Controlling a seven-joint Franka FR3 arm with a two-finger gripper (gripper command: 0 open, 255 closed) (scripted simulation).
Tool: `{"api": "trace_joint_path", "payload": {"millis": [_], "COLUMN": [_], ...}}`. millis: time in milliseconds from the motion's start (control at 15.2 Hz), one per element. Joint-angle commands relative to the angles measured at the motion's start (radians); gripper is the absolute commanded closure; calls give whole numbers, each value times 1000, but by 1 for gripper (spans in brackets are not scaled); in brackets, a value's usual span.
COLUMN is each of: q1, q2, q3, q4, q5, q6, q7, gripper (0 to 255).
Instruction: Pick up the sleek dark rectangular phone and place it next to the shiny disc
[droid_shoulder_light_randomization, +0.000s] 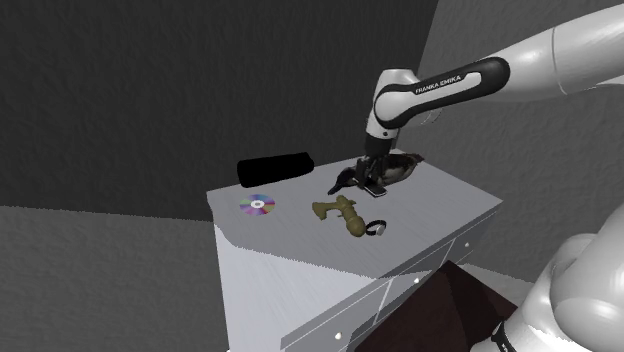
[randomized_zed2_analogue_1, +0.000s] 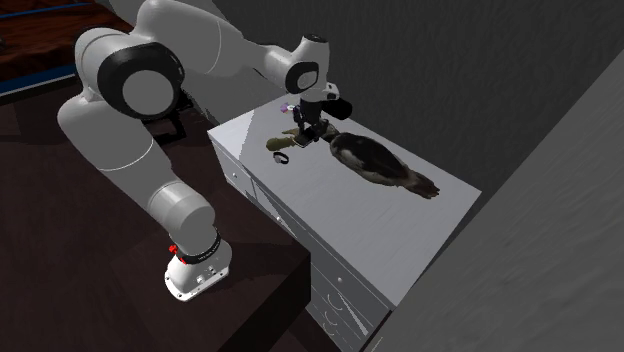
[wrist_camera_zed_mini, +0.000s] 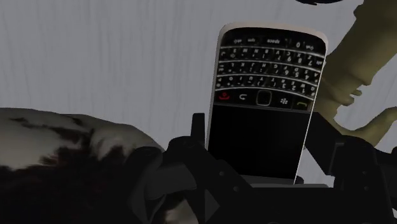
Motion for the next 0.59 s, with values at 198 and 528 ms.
{"api": "trace_joint_path", "payload": {"millis": [198, 528], "q1": [59, 115], "q2": [49, 117], "q3": [66, 123], "q4": [54, 136], "q5": [16, 23], "q6": [1, -7], "q7": [118, 227], "gripper": [255, 255]}}
